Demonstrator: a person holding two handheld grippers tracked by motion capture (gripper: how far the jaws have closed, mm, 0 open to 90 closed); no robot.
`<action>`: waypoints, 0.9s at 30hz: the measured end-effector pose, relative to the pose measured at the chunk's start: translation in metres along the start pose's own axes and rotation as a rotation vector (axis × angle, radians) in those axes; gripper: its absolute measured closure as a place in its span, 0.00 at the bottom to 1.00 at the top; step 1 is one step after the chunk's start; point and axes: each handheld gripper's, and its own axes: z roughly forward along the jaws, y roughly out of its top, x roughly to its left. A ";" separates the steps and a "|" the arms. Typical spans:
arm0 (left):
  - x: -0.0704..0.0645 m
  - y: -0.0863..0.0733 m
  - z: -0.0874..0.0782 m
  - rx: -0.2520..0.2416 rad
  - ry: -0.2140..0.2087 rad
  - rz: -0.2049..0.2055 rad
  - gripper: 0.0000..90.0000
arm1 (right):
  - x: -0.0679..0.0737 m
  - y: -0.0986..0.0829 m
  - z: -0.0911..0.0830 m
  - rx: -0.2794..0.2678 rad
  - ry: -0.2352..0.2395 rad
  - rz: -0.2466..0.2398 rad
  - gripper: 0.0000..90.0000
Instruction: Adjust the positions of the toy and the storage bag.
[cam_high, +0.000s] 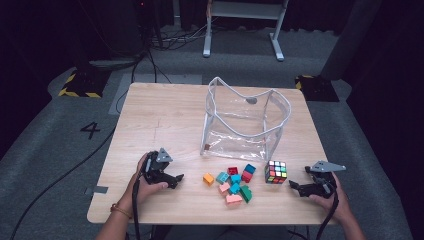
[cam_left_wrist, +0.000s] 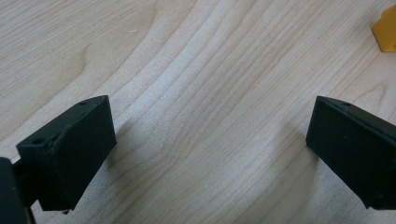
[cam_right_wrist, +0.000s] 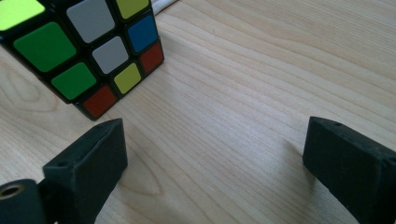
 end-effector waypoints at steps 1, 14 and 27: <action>0.001 0.000 0.000 -0.001 0.007 0.013 0.02 | 0.000 0.000 0.000 -0.001 -0.001 0.002 0.08; 0.004 0.003 0.001 -0.053 0.030 0.064 0.17 | -0.006 0.001 -0.008 -0.066 -0.034 -0.012 0.29; 0.001 0.032 0.011 -0.075 -0.029 0.065 0.26 | -0.005 0.055 -0.032 -0.214 -0.010 -0.108 0.42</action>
